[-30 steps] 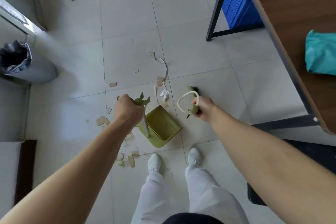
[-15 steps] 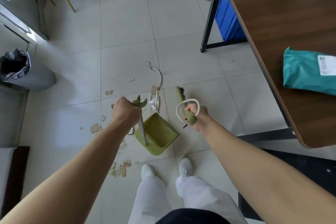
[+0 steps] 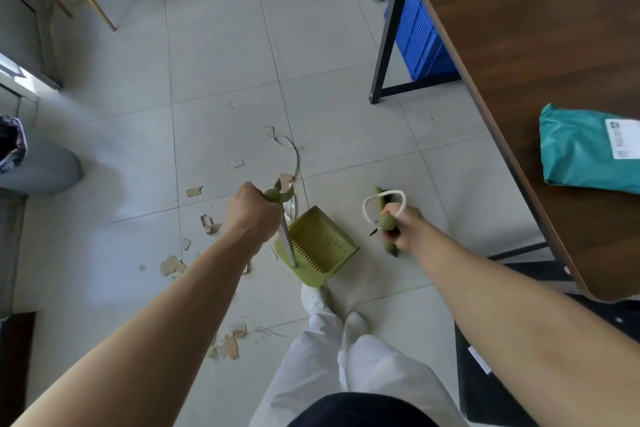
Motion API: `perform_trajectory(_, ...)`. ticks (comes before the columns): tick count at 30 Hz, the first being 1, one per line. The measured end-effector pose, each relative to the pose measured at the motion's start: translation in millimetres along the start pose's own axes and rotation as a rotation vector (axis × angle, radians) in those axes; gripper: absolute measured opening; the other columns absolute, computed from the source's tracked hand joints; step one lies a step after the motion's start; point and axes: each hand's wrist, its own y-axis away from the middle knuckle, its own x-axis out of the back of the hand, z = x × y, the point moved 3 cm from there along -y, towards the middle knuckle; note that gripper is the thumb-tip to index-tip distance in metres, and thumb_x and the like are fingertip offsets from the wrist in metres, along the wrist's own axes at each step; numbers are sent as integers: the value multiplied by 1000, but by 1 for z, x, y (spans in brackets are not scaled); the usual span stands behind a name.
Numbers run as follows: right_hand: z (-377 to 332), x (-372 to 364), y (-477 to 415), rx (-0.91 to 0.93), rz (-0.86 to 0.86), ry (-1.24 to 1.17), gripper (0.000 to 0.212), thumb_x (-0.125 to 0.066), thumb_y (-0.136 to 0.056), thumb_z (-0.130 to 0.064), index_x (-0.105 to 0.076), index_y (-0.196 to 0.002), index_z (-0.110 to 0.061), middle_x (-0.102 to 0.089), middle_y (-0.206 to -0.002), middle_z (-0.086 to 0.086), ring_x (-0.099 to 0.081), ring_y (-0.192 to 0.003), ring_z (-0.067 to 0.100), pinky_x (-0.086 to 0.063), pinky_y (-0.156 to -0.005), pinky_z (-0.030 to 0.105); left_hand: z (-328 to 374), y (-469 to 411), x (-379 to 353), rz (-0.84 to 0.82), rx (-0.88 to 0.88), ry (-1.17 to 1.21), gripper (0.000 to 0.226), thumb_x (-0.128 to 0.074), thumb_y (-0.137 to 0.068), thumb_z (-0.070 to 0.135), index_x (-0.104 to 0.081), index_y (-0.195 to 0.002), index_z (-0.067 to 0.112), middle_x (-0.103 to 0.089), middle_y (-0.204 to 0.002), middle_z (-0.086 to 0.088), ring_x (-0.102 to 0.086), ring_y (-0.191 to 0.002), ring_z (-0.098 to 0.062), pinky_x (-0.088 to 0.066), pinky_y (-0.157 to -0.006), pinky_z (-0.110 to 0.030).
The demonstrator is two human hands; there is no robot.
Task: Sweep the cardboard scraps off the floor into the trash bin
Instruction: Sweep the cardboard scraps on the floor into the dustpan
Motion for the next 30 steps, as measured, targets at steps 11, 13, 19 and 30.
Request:
perform_trajectory(11, -17, -94, -17, -30, -99, 72, 17, -43, -81, 1, -49, -66, -3, -45, -63, 13, -42, -44, 18, -31, -30, 13, 15, -48, 32, -6, 19, -6, 9, -53, -85, -1, -55, -93, 0, -54, -83, -11, -43, -59, -15, -36, -48, -26)
perform_trajectory(13, -22, -94, -18, -3, -92, -19, 21, -42, -83, 5, -48, -65, -4, -44, -61, 11, -42, -40, 17, -33, -32, 13, 21, -52, 33, -13, 24, 5, 7, -52, -85, -2, -54, -91, 1, -54, -84, -12, -42, -58, -15, -35, -48, -25)
perform_trajectory(19, -57, -81, -39, 94, 11, 24, 16, -49, -84, 5, -51, -71, -5, -45, -45, 9, -41, -26, 15, -41, -34, 17, 46, -66, 33, -5, 10, 21, 6, -56, -85, 1, -51, -83, 4, -53, -81, -12, -41, -57, -18, -33, -48, -26)
perform_trajectory(30, -112, -76, -84, 18, -48, 188, 26, -41, -87, 7, -45, -72, -14, -47, -34, 7, -48, -23, 15, -45, -33, 18, 70, -88, 15, 65, 104, 54, 14, -62, -86, 7, -48, -88, 9, -53, -84, -6, -45, -64, -14, -41, -53, -28)
